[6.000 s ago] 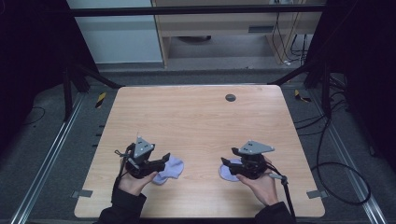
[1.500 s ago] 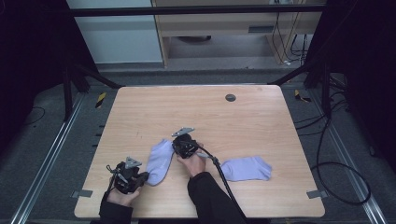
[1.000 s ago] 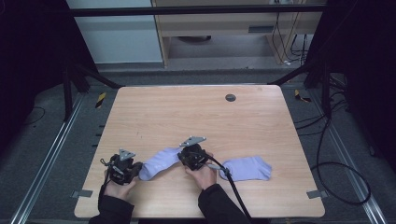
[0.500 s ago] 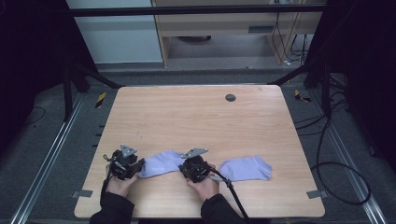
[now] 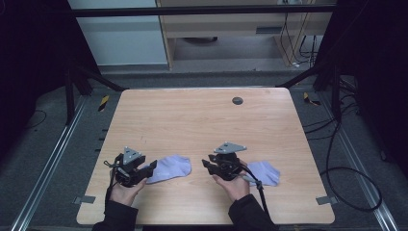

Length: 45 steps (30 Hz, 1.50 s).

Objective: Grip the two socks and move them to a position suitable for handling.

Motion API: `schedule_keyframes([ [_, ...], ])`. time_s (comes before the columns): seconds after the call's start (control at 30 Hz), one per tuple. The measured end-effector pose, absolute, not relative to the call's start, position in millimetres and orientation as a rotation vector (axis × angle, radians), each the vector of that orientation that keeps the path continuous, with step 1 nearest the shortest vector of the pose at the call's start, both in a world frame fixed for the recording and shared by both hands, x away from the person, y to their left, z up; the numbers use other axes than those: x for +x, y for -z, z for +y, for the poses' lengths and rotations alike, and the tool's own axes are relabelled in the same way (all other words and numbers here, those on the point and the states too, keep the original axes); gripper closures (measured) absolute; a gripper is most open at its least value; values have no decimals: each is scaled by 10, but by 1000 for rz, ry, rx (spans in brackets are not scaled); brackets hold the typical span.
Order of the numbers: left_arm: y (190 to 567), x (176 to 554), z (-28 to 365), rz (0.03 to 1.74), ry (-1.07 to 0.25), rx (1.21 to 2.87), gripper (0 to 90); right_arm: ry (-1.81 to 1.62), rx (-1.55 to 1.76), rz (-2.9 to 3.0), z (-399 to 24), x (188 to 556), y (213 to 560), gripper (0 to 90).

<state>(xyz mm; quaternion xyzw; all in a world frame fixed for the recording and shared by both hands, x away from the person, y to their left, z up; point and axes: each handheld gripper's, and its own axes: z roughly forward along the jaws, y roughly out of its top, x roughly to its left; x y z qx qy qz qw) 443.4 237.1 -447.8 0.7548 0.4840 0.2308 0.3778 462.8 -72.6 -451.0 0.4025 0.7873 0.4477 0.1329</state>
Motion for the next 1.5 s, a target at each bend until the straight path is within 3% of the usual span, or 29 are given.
schedule_keyframes([
  [0.27,4403,4360,1986,1135,-541,1979,476,-1218,1210,2213,-1382,4522,4411,530],
  [0.77,4355,4450,1166,1000,-495,2034,466,-1123,1314,2081,-2342,4318,4431,453],
  [1.1,4509,4492,616,950,-452,2085,500,-992,1397,2078,-2718,4347,4684,525],
  [1.5,4798,4529,177,937,-402,2164,546,-932,1468,2154,-2774,4430,4883,626],
])
